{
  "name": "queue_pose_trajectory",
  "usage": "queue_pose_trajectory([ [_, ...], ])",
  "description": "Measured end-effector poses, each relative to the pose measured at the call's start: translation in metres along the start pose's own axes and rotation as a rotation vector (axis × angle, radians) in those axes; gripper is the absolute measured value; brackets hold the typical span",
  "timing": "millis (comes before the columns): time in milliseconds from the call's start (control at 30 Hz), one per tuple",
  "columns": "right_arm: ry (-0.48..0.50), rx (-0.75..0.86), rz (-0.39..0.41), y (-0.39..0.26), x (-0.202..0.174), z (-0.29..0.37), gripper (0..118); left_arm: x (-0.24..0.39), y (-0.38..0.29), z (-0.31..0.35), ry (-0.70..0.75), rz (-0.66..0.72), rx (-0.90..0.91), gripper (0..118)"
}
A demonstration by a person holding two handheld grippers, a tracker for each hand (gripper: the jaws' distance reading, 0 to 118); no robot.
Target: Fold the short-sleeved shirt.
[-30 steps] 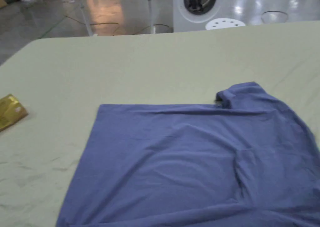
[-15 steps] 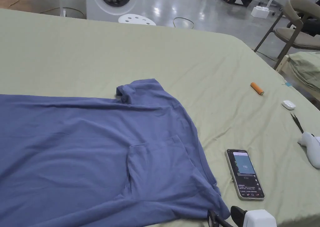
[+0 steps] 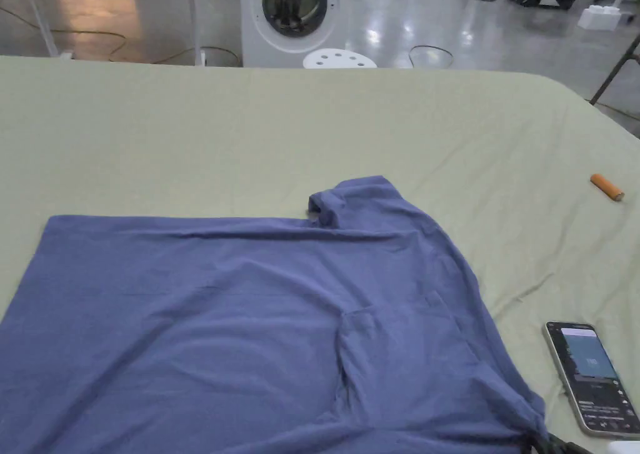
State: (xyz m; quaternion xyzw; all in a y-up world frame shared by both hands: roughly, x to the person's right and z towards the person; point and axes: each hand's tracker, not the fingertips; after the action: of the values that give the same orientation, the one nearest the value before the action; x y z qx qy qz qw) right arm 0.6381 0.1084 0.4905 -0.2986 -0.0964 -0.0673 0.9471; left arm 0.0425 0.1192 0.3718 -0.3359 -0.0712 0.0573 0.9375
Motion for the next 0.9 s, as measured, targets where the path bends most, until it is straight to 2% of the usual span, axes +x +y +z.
queue_pose_trajectory([
  [167, 0.017, 0.092, -0.051, 0.048, 0.003, -0.009, 4, 0.0, 0.057, -0.009, -0.036, -0.015, 0.086, 5],
  [233, 0.002, 0.094, -0.041, 0.068, -0.002, -0.028, 4, 0.004, 0.084, -0.025, -0.042, -0.045, 0.094, 5],
  [400, -0.012, 0.022, -0.02, 0.121, -0.012, -0.099, 4, 0.021, 0.139, -0.086, -0.007, -0.108, 0.102, 5],
  [533, -0.017, -0.029, -0.076, 0.147, -0.009, -0.147, 4, 0.028, 0.168, -0.136, -0.006, -0.134, 0.029, 5],
  [733, -0.055, -0.08, -0.001, 0.152, -0.023, -0.168, 4, 0.038, 0.181, -0.165, 0.022, -0.183, -0.022, 6],
  [767, -0.051, -0.09, 0.005, 0.149, -0.024, -0.169, 6, 0.038, 0.179, -0.165, 0.004, -0.186, -0.02, 13],
  [800, -0.048, -0.093, 0.014, 0.147, -0.025, -0.169, 16, 0.04, 0.177, -0.161, -0.018, -0.214, 0.01, 30],
  [867, -0.061, -0.083, 0.06, 0.144, -0.028, -0.163, 52, 0.038, 0.173, -0.159, 0.012, -0.242, 0.037, 68],
  [900, -0.064, -0.065, 0.08, 0.142, -0.028, -0.157, 61, 0.04, 0.171, -0.15, 0.008, -0.247, 0.056, 77],
])
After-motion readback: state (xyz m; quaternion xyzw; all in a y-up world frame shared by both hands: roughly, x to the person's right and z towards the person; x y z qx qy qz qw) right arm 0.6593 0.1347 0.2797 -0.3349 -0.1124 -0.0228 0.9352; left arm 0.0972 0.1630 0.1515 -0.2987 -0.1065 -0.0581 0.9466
